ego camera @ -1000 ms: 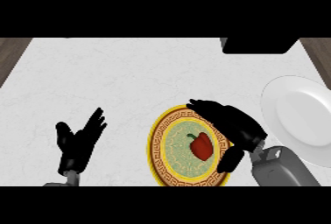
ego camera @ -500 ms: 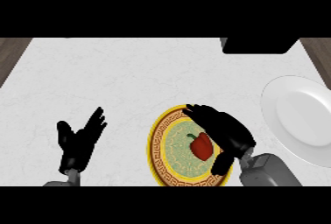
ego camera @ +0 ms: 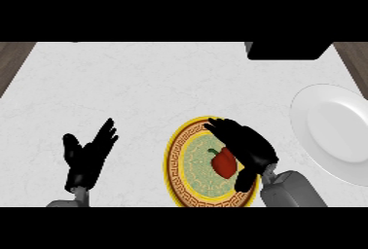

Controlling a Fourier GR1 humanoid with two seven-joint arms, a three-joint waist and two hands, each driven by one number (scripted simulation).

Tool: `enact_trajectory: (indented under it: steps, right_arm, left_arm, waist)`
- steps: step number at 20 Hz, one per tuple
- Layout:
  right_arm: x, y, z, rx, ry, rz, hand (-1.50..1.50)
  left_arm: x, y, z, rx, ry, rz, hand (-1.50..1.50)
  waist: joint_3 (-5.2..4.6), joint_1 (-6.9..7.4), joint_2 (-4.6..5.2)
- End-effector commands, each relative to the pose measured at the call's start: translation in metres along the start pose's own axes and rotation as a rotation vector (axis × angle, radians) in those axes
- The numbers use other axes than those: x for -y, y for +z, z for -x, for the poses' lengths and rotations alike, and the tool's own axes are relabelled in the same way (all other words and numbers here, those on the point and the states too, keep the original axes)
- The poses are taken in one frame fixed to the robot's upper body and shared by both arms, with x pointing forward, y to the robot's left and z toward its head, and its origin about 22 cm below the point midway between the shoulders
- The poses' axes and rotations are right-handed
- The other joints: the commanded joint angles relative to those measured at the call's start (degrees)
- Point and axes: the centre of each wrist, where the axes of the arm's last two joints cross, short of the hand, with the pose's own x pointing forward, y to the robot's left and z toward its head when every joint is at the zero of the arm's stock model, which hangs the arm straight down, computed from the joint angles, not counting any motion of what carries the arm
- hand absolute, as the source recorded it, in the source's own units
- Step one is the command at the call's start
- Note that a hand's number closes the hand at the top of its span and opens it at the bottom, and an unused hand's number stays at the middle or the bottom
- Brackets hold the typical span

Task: Pick the bell pepper from the plate and place it in the plate

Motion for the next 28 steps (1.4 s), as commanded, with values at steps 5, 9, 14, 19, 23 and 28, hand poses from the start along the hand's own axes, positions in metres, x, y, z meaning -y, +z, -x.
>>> enact_trajectory:
  steps: [5,9,14,19,23,28]
  right_arm:
    - [-0.029,-0.017,-0.005,-0.006,0.118,-0.115,1.5]
    - [-0.033,-0.032,0.003,0.055,0.158,-0.08,1.5]
    - [-0.035,-0.008,0.001,0.063,0.174,-0.016,1.5]
    - [-0.007,-0.012,0.003,0.152,0.106,0.183,1.5]
    - [-0.017,-0.008,-0.015,-0.146,-0.058,0.438,1.5]
    - [-0.016,0.009,-0.026,-0.466,-0.177,0.758,1.5]
  left_arm:
    - [-0.004,0.012,0.002,-0.006,0.003,-0.013,0.0]
    - [0.001,0.009,0.007,-0.002,0.001,0.01,0.0]
    - [0.014,0.011,-0.002,-0.011,0.002,0.01,0.0]
    - [-0.02,0.001,0.002,0.002,-0.007,-0.011,0.0]
    - [-0.008,0.004,0.007,-0.012,0.01,-0.03,0.0]
    - [-0.008,0.009,0.019,-0.022,0.008,-0.035,0.0]
  waist:
    - [-0.05,0.22,0.04]
    - [-0.04,0.16,0.08]
    - [-0.04,-0.06,0.0]
    - [-0.03,-0.25,0.03]
    - [-0.05,-1.57,-0.28]
    - [-0.12,-2.31,-0.75]
